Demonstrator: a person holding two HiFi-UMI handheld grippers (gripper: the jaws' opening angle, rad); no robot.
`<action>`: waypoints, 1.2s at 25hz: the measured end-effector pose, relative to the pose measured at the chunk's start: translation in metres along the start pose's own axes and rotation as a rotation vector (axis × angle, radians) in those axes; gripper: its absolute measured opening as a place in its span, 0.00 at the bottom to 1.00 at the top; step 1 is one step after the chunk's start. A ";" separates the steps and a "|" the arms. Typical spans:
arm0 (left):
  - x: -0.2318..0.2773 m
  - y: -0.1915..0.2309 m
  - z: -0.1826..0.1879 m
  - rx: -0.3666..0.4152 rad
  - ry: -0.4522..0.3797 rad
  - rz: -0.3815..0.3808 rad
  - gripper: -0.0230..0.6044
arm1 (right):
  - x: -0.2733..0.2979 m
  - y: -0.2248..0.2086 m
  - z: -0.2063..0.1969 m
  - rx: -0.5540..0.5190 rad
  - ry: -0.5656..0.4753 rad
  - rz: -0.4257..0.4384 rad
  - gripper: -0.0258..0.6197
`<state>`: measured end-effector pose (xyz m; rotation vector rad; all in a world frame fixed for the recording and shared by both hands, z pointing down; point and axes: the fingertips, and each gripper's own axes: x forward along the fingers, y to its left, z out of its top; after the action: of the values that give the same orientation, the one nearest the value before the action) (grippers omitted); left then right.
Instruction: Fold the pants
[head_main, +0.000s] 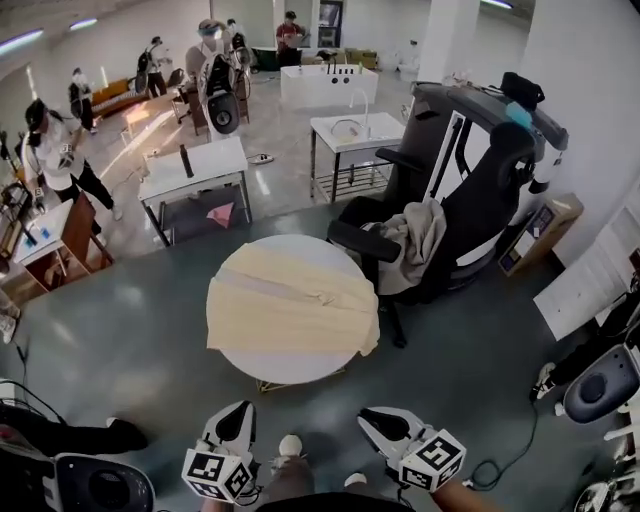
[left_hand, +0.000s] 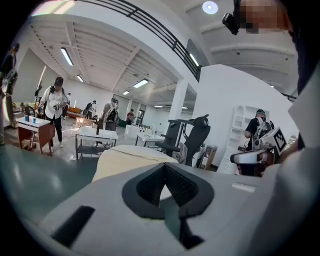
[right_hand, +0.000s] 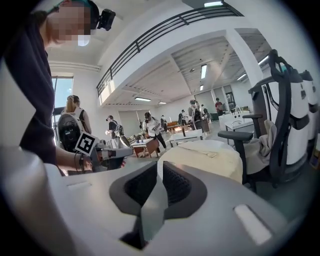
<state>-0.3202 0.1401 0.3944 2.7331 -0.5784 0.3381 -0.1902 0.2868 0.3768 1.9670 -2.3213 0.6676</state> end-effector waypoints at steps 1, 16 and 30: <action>0.006 0.010 0.002 0.008 0.013 -0.013 0.04 | 0.013 -0.004 0.003 0.004 -0.003 -0.013 0.08; 0.074 0.142 -0.033 0.089 0.203 -0.013 0.09 | 0.090 -0.066 -0.033 0.096 0.125 -0.174 0.14; 0.136 0.185 -0.057 0.001 0.249 0.203 0.10 | 0.119 -0.207 -0.076 0.053 0.298 -0.159 0.14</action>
<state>-0.2878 -0.0466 0.5357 2.5825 -0.7845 0.7150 -0.0373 0.1784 0.5432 1.8945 -1.9737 0.9428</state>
